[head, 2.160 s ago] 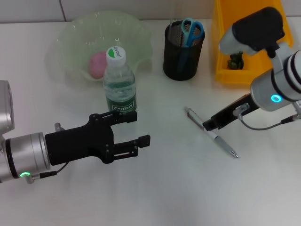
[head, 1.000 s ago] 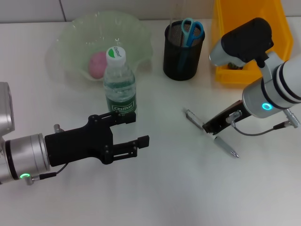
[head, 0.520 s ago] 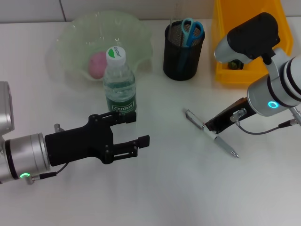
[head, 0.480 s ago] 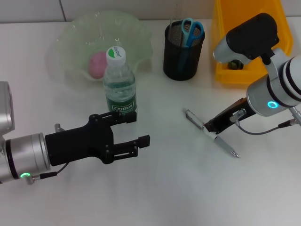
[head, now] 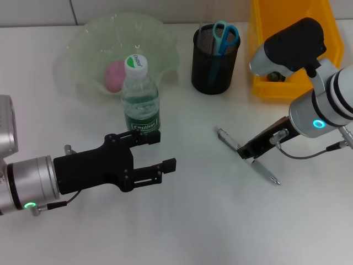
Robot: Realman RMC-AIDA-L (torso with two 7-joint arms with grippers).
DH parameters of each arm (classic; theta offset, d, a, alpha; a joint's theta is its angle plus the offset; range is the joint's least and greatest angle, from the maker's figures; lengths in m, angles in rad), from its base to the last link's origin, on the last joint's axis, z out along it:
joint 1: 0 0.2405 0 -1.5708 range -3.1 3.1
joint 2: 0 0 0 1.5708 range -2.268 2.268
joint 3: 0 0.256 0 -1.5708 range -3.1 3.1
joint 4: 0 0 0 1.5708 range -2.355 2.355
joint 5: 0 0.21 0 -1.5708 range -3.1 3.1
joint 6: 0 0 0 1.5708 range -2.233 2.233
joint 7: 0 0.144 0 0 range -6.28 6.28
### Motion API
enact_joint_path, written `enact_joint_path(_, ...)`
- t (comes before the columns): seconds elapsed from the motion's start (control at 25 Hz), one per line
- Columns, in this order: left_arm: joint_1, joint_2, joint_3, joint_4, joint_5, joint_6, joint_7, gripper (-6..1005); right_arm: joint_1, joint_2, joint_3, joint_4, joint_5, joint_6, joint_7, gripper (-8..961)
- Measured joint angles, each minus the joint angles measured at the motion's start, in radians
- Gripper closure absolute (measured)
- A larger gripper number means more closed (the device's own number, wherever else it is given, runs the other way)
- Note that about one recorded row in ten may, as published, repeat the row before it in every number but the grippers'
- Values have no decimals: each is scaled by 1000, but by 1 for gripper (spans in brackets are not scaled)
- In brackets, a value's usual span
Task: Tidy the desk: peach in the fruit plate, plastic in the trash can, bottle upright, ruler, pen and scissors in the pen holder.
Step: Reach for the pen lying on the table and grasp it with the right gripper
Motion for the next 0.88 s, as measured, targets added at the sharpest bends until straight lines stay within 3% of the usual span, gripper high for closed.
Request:
enact_joint_path(0.76,-1,-1,0,0,0,-1,3,244,3,3,-20,33,3,14,-7,664)
enact_joint_path(0.88,3,-1,0,0,0,1,3,244,3,4,-20,33,2,16,-7,767)
